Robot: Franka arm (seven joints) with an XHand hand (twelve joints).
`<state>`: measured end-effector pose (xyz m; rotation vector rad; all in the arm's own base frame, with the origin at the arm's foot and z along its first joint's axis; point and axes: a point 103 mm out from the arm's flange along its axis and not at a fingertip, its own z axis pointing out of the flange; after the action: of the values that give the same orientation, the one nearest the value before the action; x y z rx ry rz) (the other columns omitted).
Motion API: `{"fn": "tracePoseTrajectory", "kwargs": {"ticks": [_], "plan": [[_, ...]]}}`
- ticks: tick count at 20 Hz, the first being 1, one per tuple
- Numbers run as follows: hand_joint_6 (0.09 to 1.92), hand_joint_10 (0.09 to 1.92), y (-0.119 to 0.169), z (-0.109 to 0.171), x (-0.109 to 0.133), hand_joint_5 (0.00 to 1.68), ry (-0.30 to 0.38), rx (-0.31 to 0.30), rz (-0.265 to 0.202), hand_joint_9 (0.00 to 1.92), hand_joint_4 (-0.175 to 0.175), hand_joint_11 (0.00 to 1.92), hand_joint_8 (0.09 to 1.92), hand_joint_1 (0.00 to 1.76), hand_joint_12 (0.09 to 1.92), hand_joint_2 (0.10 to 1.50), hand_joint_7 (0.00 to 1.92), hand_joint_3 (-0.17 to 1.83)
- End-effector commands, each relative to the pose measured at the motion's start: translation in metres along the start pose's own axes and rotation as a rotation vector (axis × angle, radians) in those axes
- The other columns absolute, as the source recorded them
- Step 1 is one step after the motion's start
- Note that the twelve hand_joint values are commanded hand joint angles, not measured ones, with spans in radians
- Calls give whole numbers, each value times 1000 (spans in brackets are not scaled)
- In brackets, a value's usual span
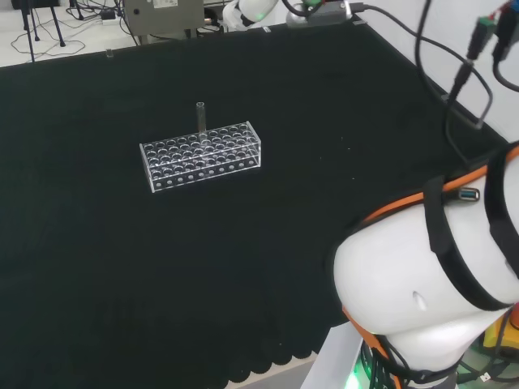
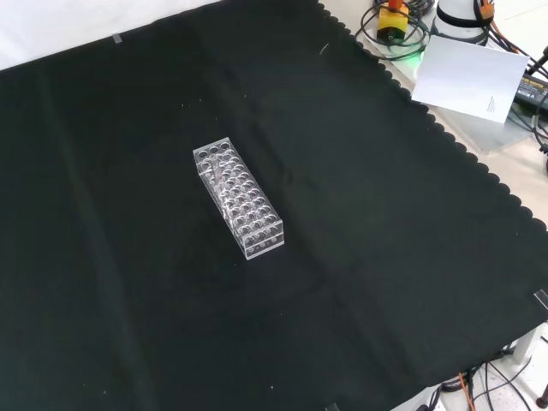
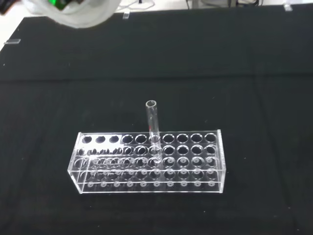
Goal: Pick up the test tube.
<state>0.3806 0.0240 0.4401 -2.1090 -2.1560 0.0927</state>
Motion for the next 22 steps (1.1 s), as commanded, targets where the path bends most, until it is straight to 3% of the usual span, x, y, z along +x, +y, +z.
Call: {"fn": "tracePoseTrajectory", "kwargs": {"ticks": [1,9,22], "plan": [[159,1001,44,12,15,334,7,42,-48,214,-119,0,951,792,1522,692,199,595],[163,998,83,37,27,346,-26,125,-85,235,-123,0,956,802,1535,694,223,597],[172,997,145,85,28,359,-58,267,-106,257,-128,0,963,817,1543,698,245,602]]}}
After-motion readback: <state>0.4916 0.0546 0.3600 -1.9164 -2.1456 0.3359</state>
